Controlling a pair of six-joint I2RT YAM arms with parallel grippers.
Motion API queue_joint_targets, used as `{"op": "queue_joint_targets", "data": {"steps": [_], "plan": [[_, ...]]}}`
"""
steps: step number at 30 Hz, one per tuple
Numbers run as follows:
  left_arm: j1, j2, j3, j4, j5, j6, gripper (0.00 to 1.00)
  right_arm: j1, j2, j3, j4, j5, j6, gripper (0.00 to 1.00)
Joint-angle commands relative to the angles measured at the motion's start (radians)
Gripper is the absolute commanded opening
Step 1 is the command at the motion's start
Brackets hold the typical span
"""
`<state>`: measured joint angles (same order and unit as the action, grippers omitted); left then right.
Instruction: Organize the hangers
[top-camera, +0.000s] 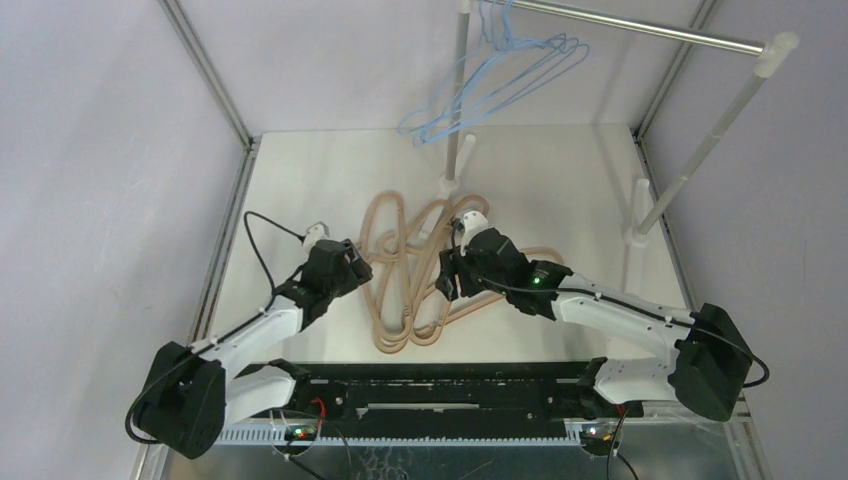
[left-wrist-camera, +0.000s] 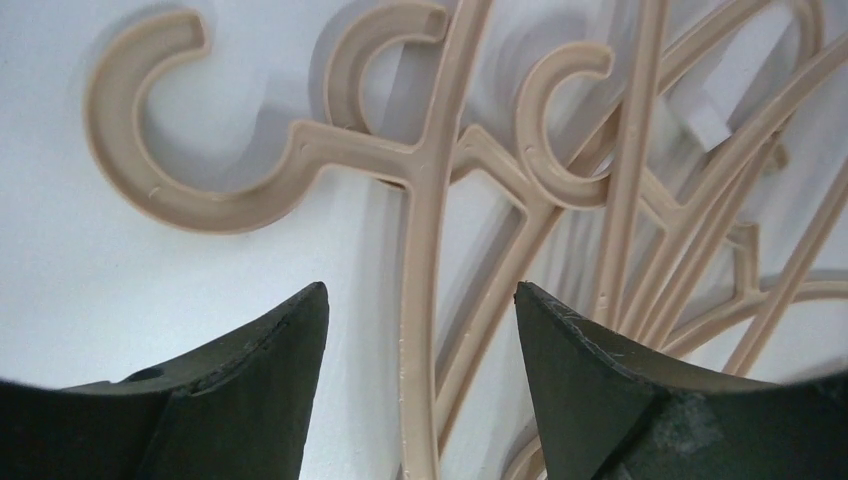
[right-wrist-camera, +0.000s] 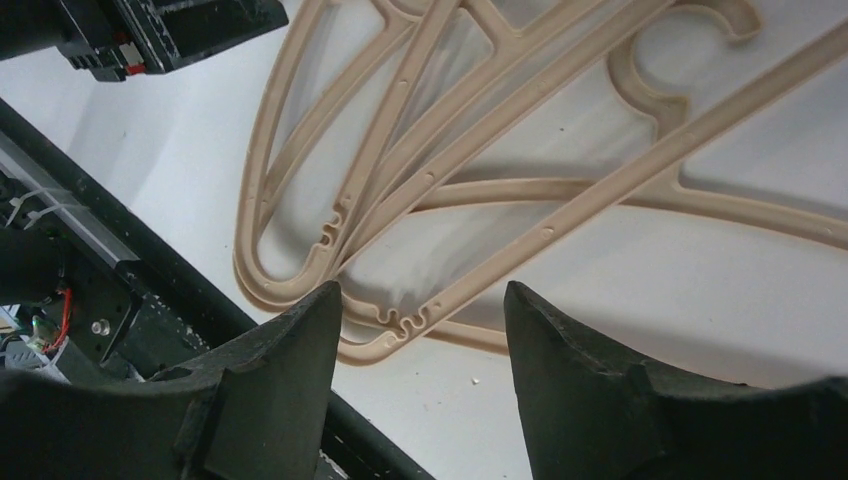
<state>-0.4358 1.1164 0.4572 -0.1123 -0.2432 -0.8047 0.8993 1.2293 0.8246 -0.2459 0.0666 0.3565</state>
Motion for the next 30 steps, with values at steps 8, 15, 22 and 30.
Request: {"op": "queue_joint_targets", "data": {"steps": [8,15,22,30], "plan": [[-0.004,-0.041,0.008,0.02,-0.025,-0.028,0.71,0.041,0.052,0.104,0.044,-0.04,-0.026,0.66],[0.043,-0.172,0.196,-0.162,-0.133,0.045,0.76,0.148,0.211,0.264,-0.014,0.016,-0.073,0.64],[0.325,-0.177,0.295,-0.194,-0.061,0.103,0.77,0.175,0.402,0.389,0.005,-0.039,-0.047,0.6],[0.479,-0.157,0.254,-0.137,0.03,0.1,0.77,0.208,0.627,0.539,0.023,-0.041,-0.045,0.57]]}}
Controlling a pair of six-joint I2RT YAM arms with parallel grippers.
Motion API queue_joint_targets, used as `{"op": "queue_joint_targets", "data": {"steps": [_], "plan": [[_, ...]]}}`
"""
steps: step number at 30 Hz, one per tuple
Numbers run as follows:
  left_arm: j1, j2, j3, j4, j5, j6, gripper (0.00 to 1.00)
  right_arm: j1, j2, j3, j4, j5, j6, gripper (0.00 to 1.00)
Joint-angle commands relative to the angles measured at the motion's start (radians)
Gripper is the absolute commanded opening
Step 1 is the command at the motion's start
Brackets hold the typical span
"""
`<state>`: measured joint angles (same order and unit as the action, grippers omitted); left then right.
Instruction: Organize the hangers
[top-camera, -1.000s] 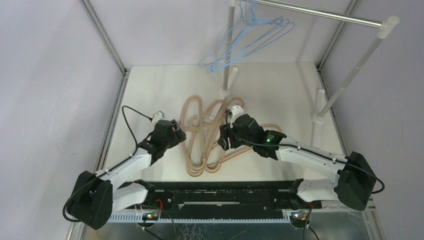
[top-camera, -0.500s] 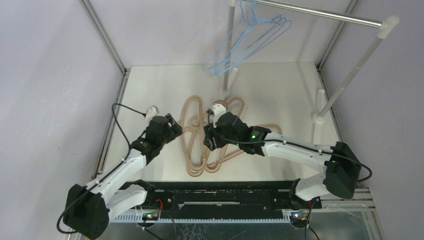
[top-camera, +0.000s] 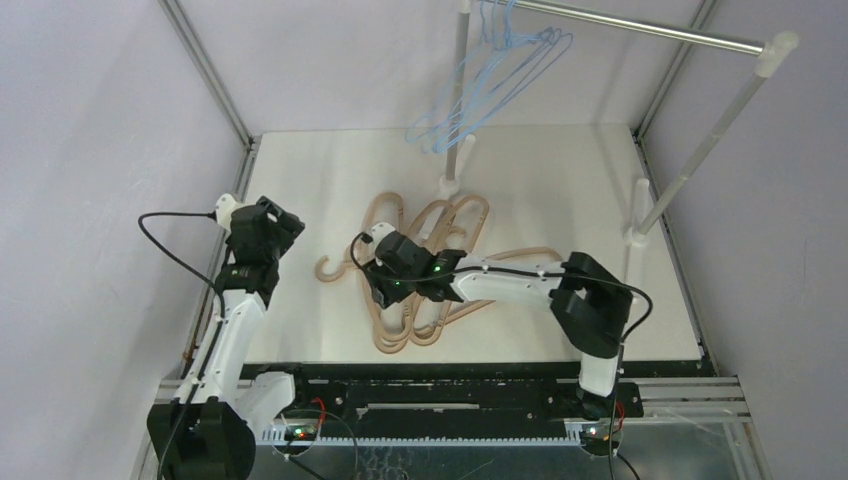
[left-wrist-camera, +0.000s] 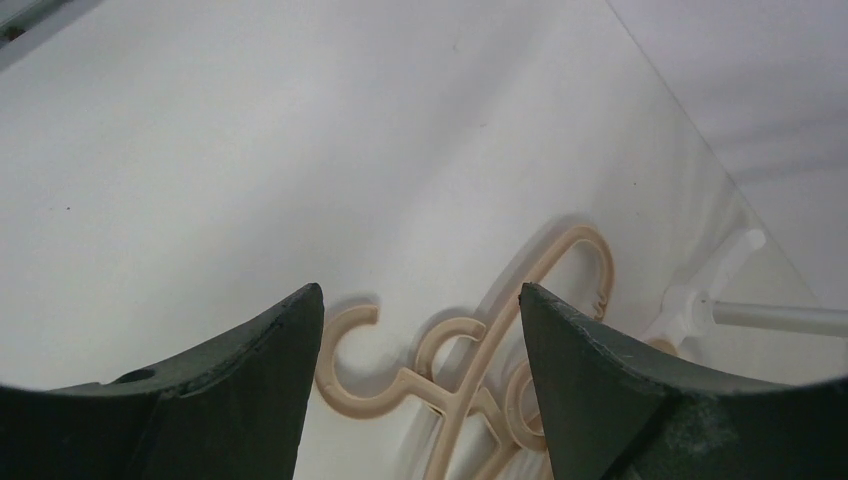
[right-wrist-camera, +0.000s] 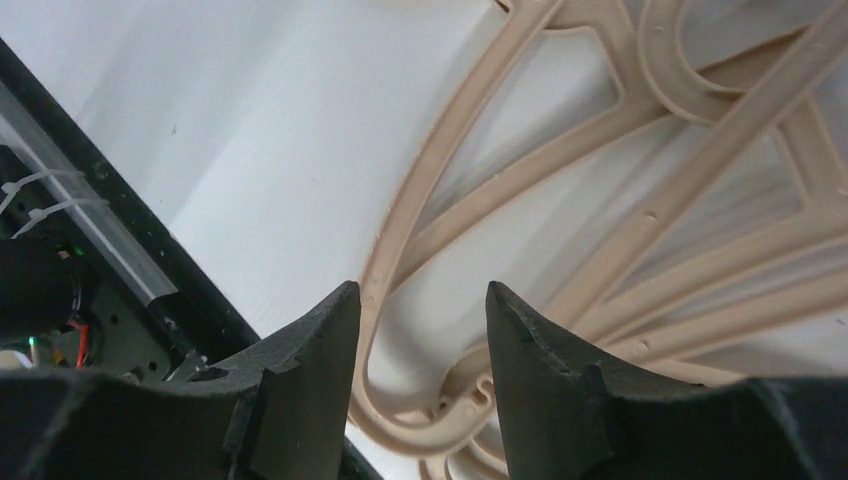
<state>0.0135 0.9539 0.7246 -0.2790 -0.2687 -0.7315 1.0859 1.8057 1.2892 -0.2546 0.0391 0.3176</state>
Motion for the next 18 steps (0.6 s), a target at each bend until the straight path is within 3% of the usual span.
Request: {"op": "queue_joint_targets", "data": {"steps": [1,9,18], "plan": [[0.031,0.008,-0.017,0.036,0.058,0.025,0.77,0.022,0.072,0.091,0.03,-0.018,-0.006,0.57],[0.048,0.027,0.01,0.055,0.08,0.009,0.77,0.023,0.225,0.237,-0.02,-0.04,-0.027,0.57],[0.051,0.037,-0.006,0.079,0.092,0.012,0.77,0.02,0.365,0.358,-0.099,0.071,-0.006,0.65]]}}
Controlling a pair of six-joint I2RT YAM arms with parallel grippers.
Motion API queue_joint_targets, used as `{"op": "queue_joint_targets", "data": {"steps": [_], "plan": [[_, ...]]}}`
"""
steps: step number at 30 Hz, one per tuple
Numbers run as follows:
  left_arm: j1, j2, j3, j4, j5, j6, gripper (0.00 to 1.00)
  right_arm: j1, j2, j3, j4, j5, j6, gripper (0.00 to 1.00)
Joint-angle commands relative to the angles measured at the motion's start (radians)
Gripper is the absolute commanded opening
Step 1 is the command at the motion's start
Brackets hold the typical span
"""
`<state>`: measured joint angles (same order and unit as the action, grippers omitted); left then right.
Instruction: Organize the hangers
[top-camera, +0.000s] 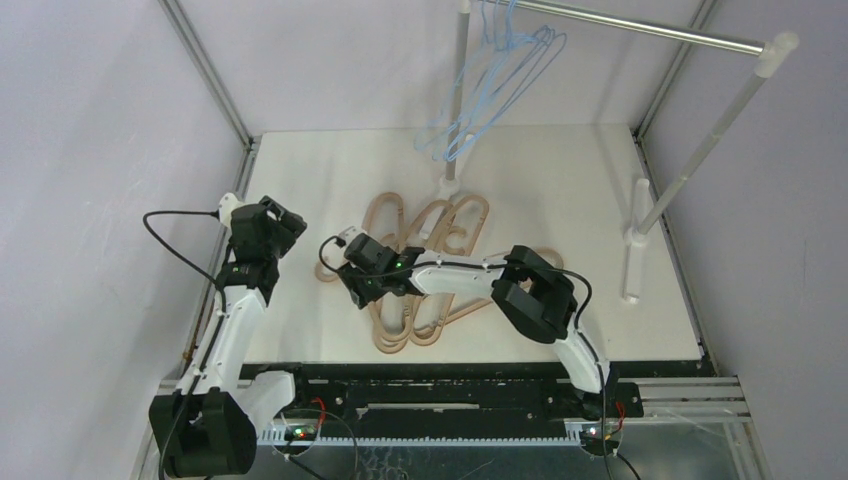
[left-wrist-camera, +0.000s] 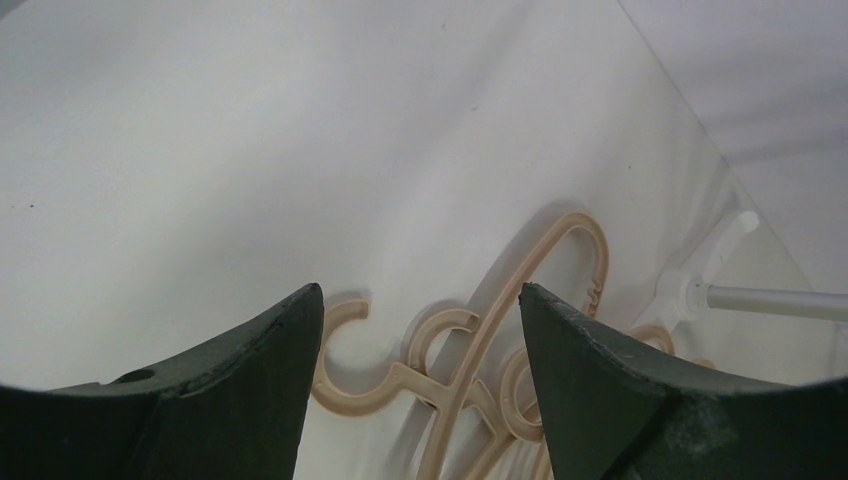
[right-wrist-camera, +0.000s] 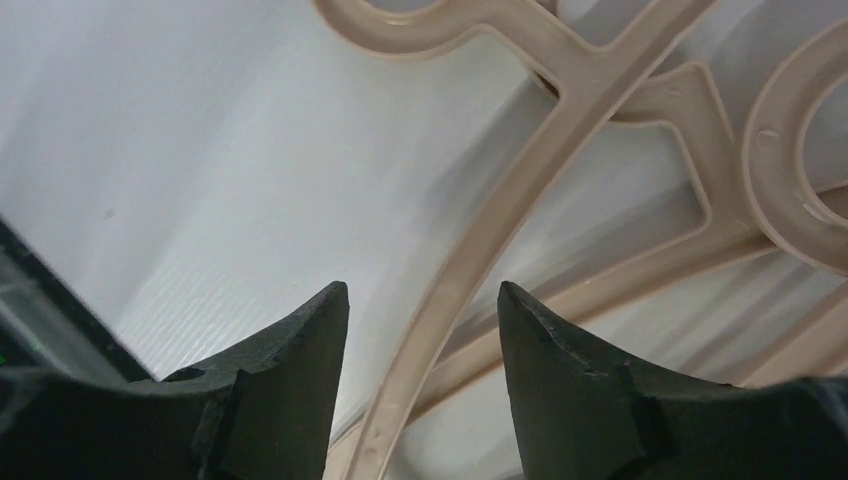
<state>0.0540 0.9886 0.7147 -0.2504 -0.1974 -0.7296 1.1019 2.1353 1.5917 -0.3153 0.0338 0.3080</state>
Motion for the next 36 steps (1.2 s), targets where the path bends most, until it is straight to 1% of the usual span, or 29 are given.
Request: {"op": "queue_joint_targets", "data": {"steps": [1,4,7,8,9,10,11,12,13,14,17,22,32,36], "plan": [[0.01,0.003,0.003,0.051,0.021,0.01,0.77,0.002,0.044,0.062,-0.043,0.083,0.007,0.65],[0.01,0.008,0.004,0.053,0.02,0.01,0.79,-0.005,0.067,0.076,-0.059,0.077,0.014,0.65],[0.01,0.011,0.004,0.053,0.019,0.01,0.8,-0.012,0.074,0.068,-0.06,0.073,0.027,0.62],[0.009,0.011,0.002,0.053,0.018,0.01,0.8,-0.014,0.073,0.063,-0.059,0.073,0.029,0.59],[0.01,0.01,0.003,0.052,0.016,0.009,0.81,-0.014,0.071,0.057,-0.056,0.071,0.031,0.54],[0.011,0.008,0.002,0.053,0.012,0.01,0.81,-0.018,0.067,0.051,-0.054,0.065,0.032,0.43],[0.012,0.005,0.002,0.053,0.011,0.01,0.82,-0.024,0.06,0.042,-0.048,0.053,0.034,0.3],[0.012,0.002,0.001,0.051,0.008,0.01,0.82,-0.03,0.05,0.031,-0.039,0.041,0.034,0.14],[0.011,-0.002,0.003,0.05,0.006,0.01,0.83,-0.037,0.039,0.019,-0.034,0.03,0.038,0.03],[0.011,-0.005,0.003,0.047,0.003,0.01,0.83,-0.044,0.027,0.008,-0.03,0.023,0.043,0.0],[0.012,-0.016,0.003,0.042,-0.009,0.01,0.84,-0.065,-0.034,-0.05,0.005,0.007,0.046,0.0],[0.013,-0.023,0.002,0.039,-0.017,0.011,0.84,-0.097,-0.197,-0.171,0.041,-0.015,0.052,0.0],[0.013,-0.017,-0.006,0.039,-0.022,0.019,0.84,-0.115,-0.542,-0.369,-0.007,-0.075,0.058,0.0],[0.013,-0.017,-0.005,0.043,-0.021,0.021,0.84,-0.135,-0.685,-0.497,-0.01,-0.111,0.1,0.0]]}}
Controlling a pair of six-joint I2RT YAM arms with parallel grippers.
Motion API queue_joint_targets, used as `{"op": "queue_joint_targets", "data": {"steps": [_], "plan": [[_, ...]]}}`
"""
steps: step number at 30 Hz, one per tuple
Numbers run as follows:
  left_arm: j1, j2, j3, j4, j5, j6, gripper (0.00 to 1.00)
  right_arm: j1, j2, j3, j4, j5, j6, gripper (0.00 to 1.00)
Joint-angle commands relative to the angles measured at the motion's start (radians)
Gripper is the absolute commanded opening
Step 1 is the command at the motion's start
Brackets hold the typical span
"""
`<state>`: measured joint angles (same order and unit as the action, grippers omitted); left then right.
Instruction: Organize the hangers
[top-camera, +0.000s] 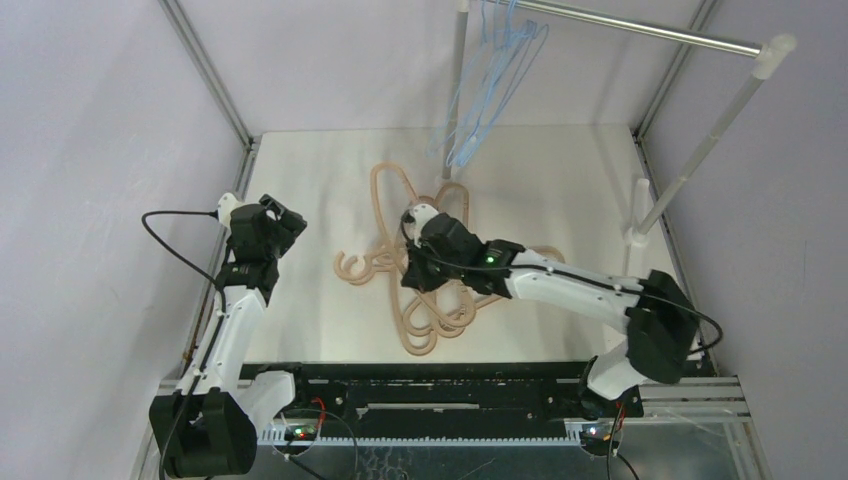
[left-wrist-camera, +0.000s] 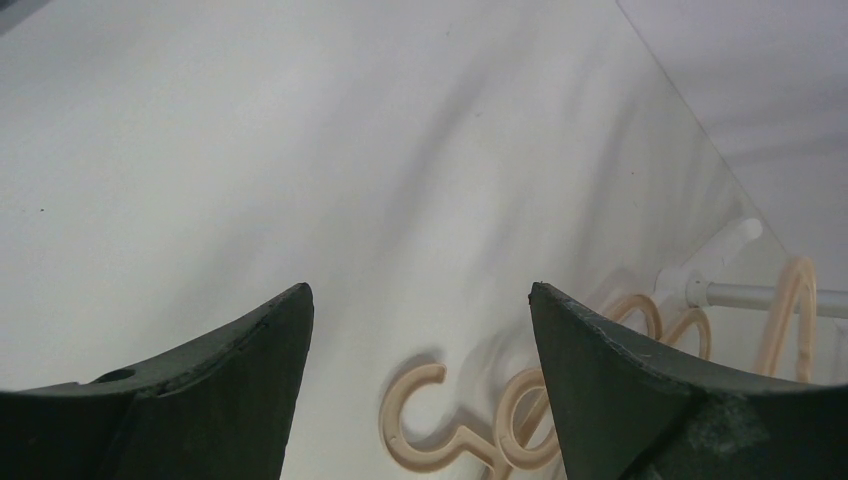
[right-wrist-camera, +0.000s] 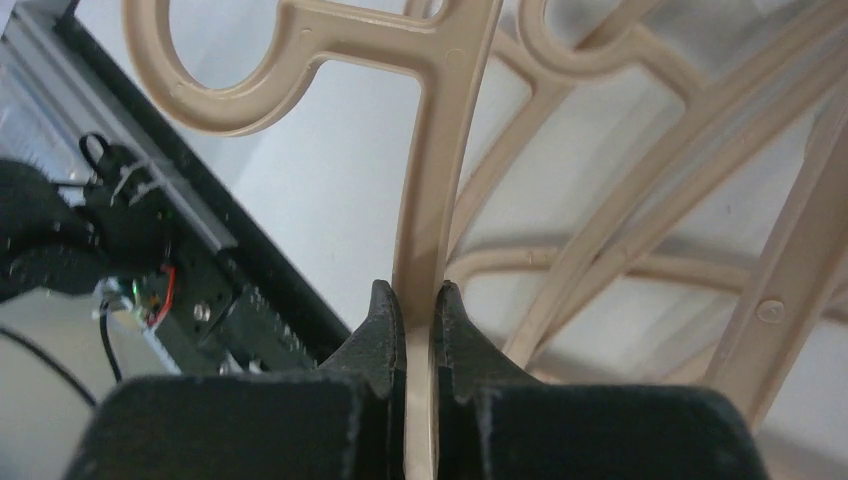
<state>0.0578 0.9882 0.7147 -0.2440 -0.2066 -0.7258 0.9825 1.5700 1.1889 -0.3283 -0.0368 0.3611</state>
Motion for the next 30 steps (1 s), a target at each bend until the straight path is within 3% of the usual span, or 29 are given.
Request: {"op": "queue_joint_targets", "data": {"steps": [1,8,14,20,30], "plan": [[0.009,-0.016,-0.005,0.037,-0.011,0.017,0.84,-0.02,-0.154,-0.14,-0.001,-0.033,0.055,0.0],[0.009,-0.006,-0.01,0.043,0.0,0.018,0.83,-0.116,-0.413,-0.365,-0.024,-0.002,0.123,0.0],[0.006,0.02,-0.008,0.046,0.003,0.024,0.83,-0.238,-0.71,-0.464,-0.013,0.054,0.21,0.0],[-0.003,0.045,-0.004,0.048,-0.002,0.031,0.83,-0.354,-0.932,-0.463,0.01,0.142,0.26,0.0],[-0.006,0.069,-0.01,0.065,-0.004,0.031,0.83,-0.62,-1.019,-0.349,-0.036,-0.084,0.27,0.0]]}}
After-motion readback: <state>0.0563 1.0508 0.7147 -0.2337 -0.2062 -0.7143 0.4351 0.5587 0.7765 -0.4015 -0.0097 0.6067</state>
